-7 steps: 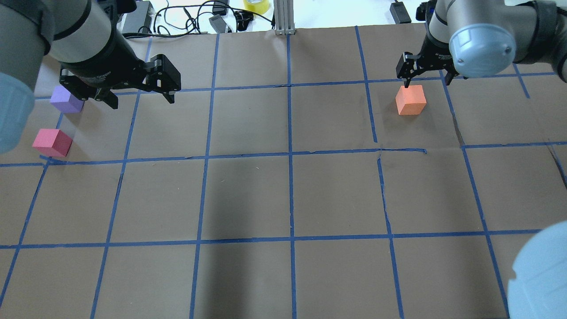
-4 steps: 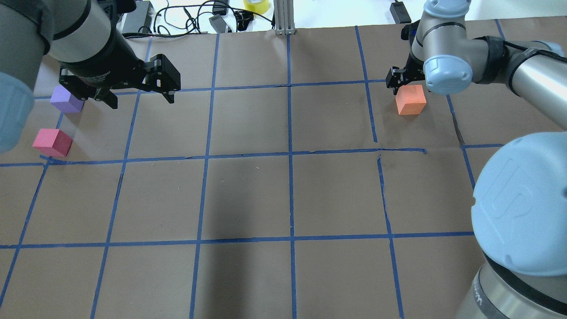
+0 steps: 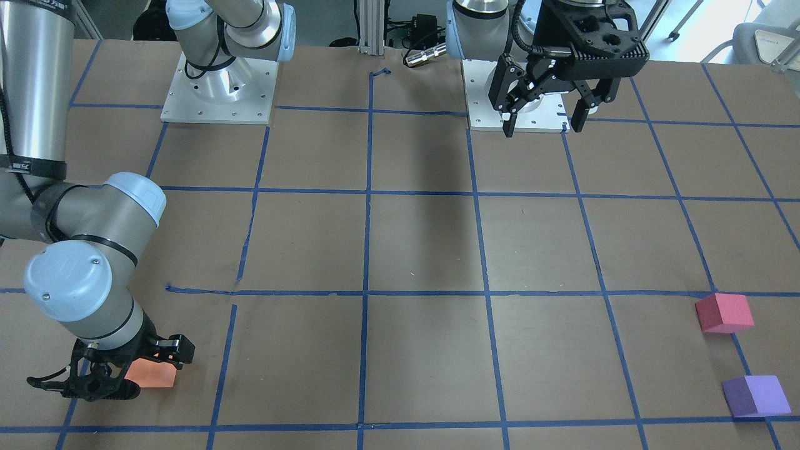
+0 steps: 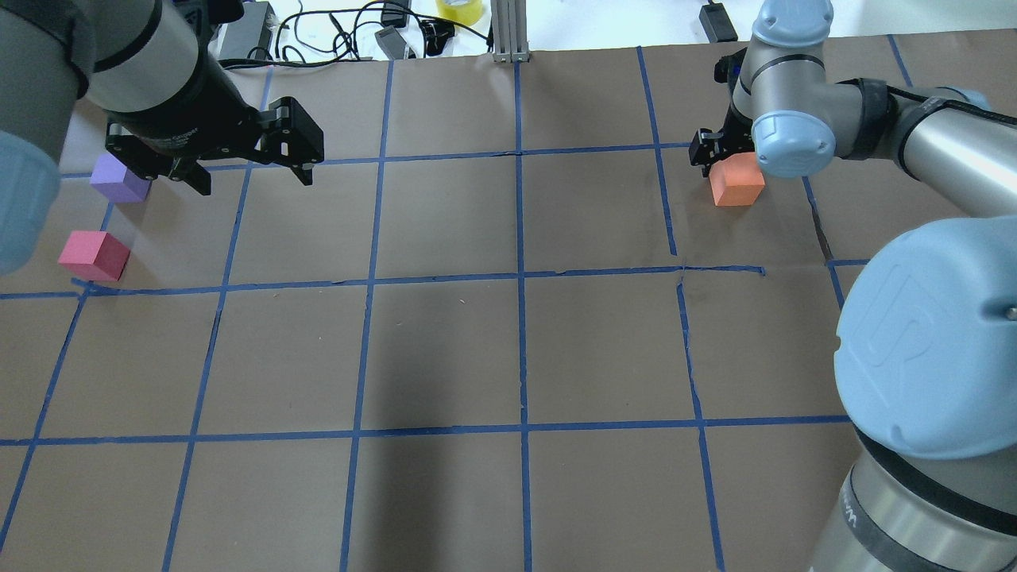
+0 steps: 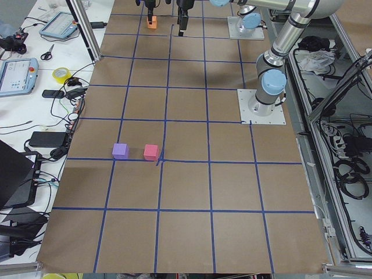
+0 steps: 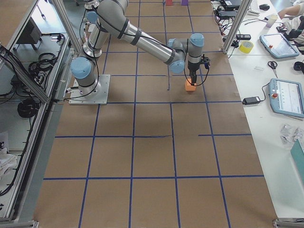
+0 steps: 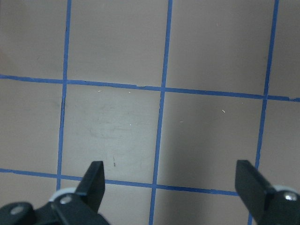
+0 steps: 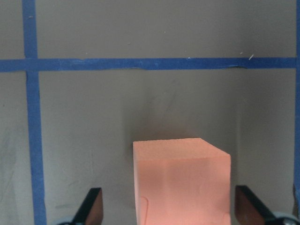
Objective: Arrange blocks in a line
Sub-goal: 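Carry the orange cube toward the table centre with the right gripper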
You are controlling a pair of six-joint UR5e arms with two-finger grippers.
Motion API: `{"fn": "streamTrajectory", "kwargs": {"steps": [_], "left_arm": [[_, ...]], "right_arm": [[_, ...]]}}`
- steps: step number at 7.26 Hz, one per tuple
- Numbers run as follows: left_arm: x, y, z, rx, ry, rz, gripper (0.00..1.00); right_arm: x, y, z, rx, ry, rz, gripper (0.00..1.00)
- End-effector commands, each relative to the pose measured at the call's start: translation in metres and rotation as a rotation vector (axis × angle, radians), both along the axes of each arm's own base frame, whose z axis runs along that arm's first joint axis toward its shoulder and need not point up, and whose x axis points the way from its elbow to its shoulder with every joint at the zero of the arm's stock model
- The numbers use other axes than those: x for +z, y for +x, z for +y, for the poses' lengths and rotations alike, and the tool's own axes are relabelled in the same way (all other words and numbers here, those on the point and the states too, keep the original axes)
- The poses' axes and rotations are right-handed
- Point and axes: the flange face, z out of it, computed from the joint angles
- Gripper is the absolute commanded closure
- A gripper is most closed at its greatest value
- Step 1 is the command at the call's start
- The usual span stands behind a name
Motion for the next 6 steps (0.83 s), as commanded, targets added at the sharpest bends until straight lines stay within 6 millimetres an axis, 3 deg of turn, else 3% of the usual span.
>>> {"fn": "streamTrajectory", "kwargs": {"steps": [1,2,3,4,5,6], "left_arm": [[-0.002,0.000,-0.002,0.000,0.004,0.003,0.00],[-0.002,0.000,-0.002,-0.001,0.004,0.003,0.00],[-0.004,-0.001,-0.004,-0.001,0.007,0.002,0.00],[-0.004,-0.001,-0.004,-0.001,0.005,0.002,0.00],[-0.004,-0.001,-0.004,-0.001,0.007,0.004,0.00],[-0.004,-0.001,-0.004,-0.001,0.005,0.003,0.00]], "right_arm": [[-0.016,-0.017,-0.002,-0.021,0.024,-0.001,0.00],[-0.018,-0.018,-0.001,0.000,0.030,-0.002,0.00],[-0.030,-0.019,-0.002,0.000,0.048,-0.007,0.14],[-0.033,-0.017,-0.002,-0.001,0.048,-0.026,0.52],[-0.031,-0.011,-0.004,-0.004,0.034,-0.087,0.77],[-0.028,-0.010,-0.003,-0.010,0.031,-0.091,0.93]]}}
